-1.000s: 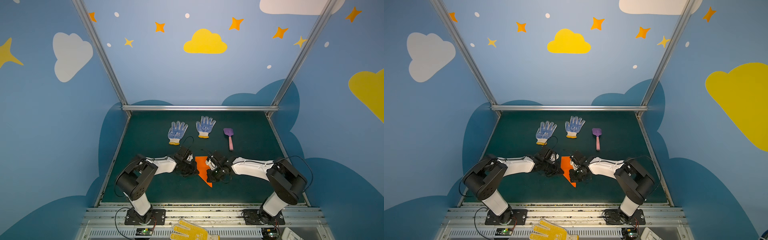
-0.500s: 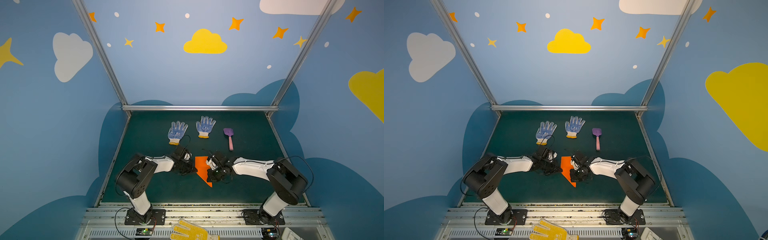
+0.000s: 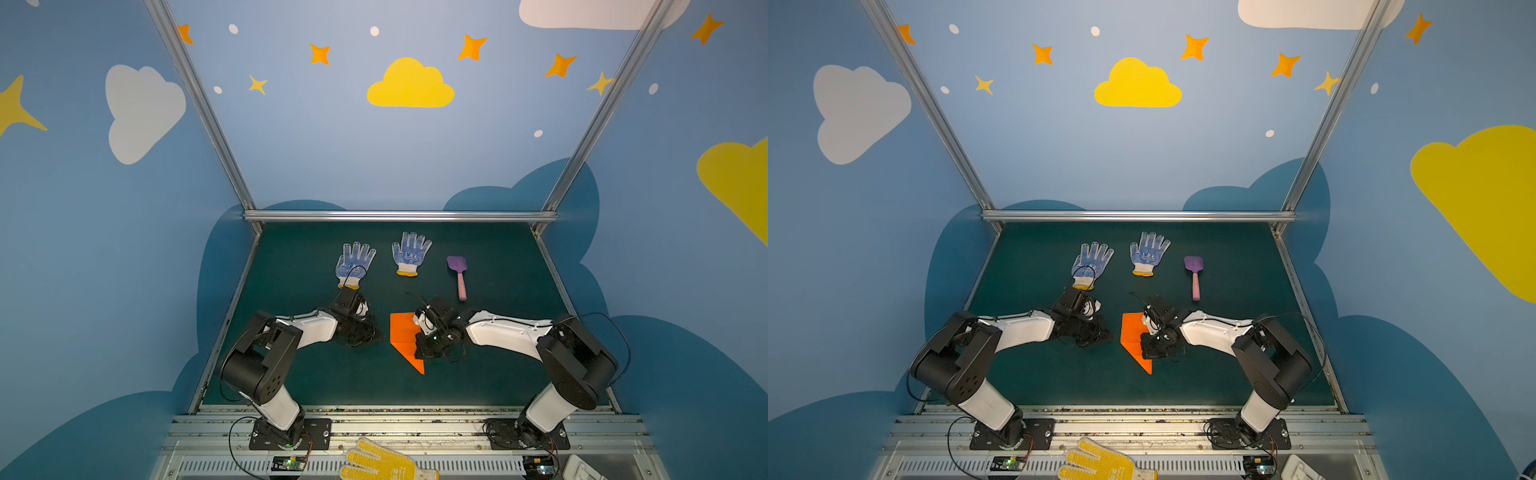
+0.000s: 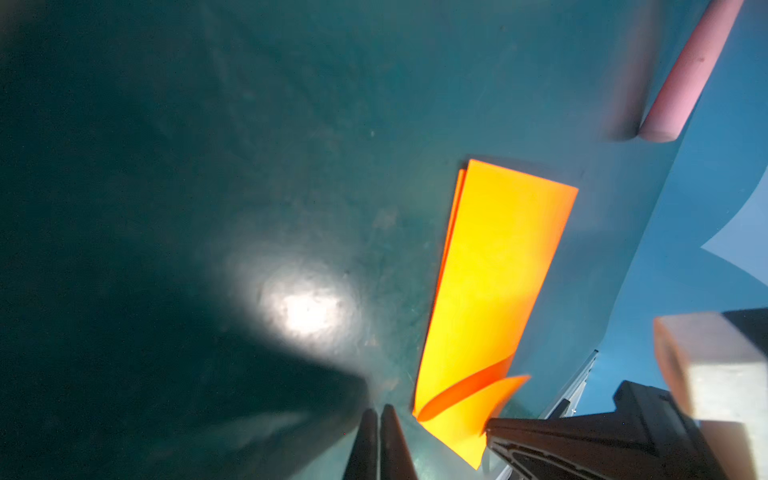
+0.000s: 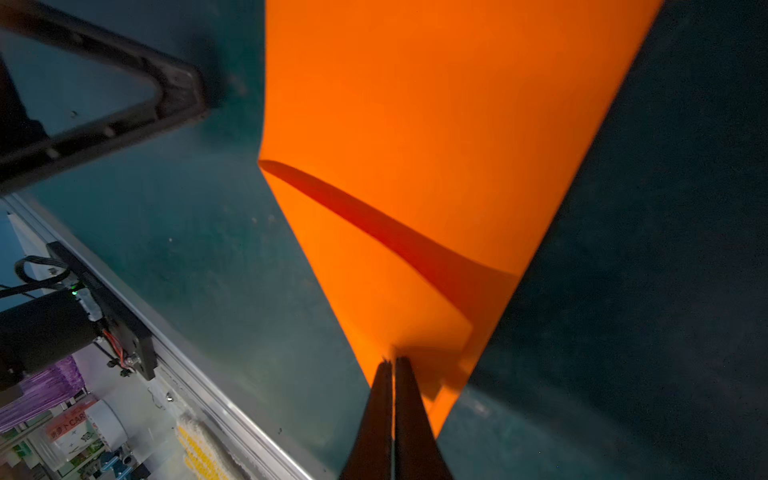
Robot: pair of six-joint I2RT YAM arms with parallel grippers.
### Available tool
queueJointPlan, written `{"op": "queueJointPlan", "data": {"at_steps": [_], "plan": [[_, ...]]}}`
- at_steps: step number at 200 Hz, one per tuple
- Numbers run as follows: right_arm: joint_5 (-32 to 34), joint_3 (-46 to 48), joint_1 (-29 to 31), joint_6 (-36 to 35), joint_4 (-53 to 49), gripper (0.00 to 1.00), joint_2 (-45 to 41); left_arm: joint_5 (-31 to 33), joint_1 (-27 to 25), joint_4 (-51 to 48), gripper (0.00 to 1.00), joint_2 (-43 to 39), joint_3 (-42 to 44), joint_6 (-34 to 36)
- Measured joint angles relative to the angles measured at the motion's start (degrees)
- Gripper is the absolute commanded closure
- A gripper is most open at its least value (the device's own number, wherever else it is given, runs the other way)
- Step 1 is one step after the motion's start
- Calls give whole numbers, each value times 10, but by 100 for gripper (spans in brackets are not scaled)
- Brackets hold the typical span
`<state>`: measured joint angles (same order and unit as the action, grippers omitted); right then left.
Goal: Fold a paper plane with a square sheet of paper (fold left side to right side)
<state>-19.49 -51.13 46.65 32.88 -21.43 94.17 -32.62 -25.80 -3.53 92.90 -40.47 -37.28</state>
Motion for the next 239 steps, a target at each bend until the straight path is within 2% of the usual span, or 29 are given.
{"op": "queueJointPlan", "data": {"at_steps": [50,81,154,239], "plan": [[1,-26,-16,-14,-6,100,-3,-4,-4,0,62,-35,14,-24],[3,-26,-27,-19,-8,100,5,-9,-14,7,55,-37,23,-43],[1,-24,-48,-25,5,100,50,-25,-58,61,55,-4,25,-85],[-12,-10,-57,-32,26,100,48,-32,-63,91,67,24,14,-105]]}}
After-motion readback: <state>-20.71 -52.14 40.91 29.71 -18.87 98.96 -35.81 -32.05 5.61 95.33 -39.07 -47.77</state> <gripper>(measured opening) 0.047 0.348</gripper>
